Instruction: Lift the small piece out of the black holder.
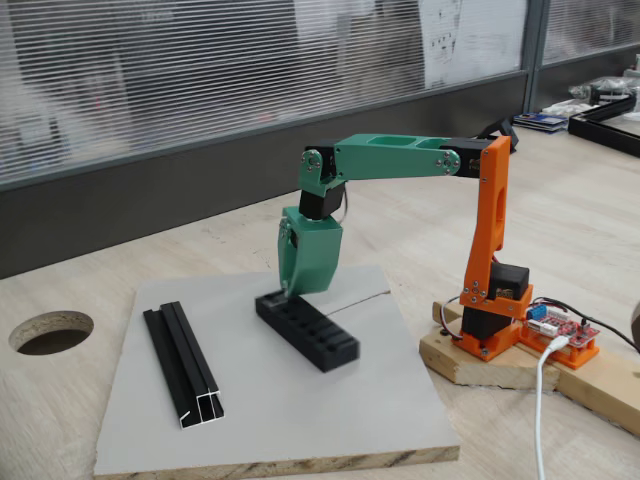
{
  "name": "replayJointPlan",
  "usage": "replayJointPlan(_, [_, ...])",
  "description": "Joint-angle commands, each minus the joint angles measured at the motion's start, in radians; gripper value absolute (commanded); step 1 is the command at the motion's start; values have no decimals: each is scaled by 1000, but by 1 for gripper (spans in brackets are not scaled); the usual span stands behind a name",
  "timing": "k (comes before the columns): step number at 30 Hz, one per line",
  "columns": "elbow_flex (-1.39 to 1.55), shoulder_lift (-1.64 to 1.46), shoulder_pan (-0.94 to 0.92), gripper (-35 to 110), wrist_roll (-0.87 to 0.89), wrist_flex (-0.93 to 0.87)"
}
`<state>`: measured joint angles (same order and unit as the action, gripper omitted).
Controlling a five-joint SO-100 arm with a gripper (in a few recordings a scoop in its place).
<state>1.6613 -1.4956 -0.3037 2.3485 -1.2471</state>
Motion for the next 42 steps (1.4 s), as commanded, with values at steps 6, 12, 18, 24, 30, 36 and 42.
replayJointPlan(6, [-3, -20, -21, 1, -5, -8])
replayJointPlan(12, [-17, -31, -20, 1, -5, -8])
replayJointPlan(18, [-20, -46, -20, 1, 5, -8])
replayJointPlan(24, [-18, -156, -20, 1, 5, -8])
replayJointPlan(30, [-18, -204, -20, 1, 6, -8])
replayJointPlan(36, [-17, -252, -18, 1, 6, -9])
replayJointPlan(42, [-18, -385, -18, 1, 6, -9])
